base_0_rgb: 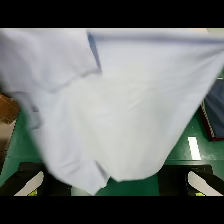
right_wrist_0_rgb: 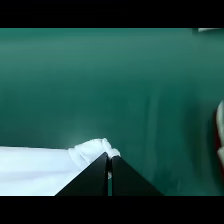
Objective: Fold the shirts.
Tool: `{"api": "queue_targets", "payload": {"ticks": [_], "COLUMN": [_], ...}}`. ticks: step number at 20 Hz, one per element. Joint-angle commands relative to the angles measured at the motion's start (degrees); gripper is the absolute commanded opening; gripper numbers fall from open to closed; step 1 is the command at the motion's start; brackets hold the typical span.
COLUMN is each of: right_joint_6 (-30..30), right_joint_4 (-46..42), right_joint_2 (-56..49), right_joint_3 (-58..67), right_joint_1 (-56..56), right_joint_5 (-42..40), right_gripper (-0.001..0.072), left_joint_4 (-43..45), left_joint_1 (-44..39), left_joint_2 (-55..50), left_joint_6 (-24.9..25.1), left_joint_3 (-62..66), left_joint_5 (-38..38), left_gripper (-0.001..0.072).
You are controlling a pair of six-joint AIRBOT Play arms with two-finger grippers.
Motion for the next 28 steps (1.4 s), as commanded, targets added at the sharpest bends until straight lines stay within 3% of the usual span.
{"api": "queue_targets", "payload": {"ticks": [1, 8, 11, 13, 15, 19, 25, 28], "right_joint_6": [0.07, 0.07, -0.39, -1.99, -4.24, -4.20, -4.22, -4.22], "right_joint_4": [-0.22, 0.39, 0.39, 0.22, -0.35, -7.19, -3.43, 2.51], "right_joint_2": [-11.10, -32.24, -37.13, -38.32, -37.64, -30.71, -21.57, -20.17], "right_joint_3": [-8.48, -7.13, 0.39, 4.98, 6.69, -4.79, -27.63, -32.79], "right_joint_1": [3.06, 8.20, 8.20, 8.11, 8.07, 8.31, 8.31, 8.31], "right_joint_5": [0.00, -15.78, -15.87, -14.80, -10.54, -6.34, -13.86, -16.15], "right_gripper": [0.0015, 0.0015, 0.0015, 0.0016, 0.0015, 0.0015, 0.0017, 0.0017], "left_joint_4": [-2.14, -3.61, -3.65, -3.34, -3.06, 0.20, 0.55, 0.83], "left_joint_1": [0.04, 0.04, 0.28, 0.28, 0.28, 0.28, 0.24, 0.24], "left_joint_2": [-10.45, -30.14, -31.43, -31.43, -31.30, -31.15, -31.15, -31.12], "left_joint_6": [2.93, 6.32, 7.52, 9.20, 13.49, 14.75, 14.69, 10.99], "left_joint_3": [-14.29, -15.65, -14.62, -12.61, -9.62, -10.51, -22.10, -23.61], "left_joint_5": [-0.22, 15.47, 20.26, 18.88, 11.30, -2.43, -0.94, -0.50], "left_gripper": [0.0022, 0.0022, 0.0022, 0.0021, 0.0022, 0.0021, 0.0022, 0.0024]}}
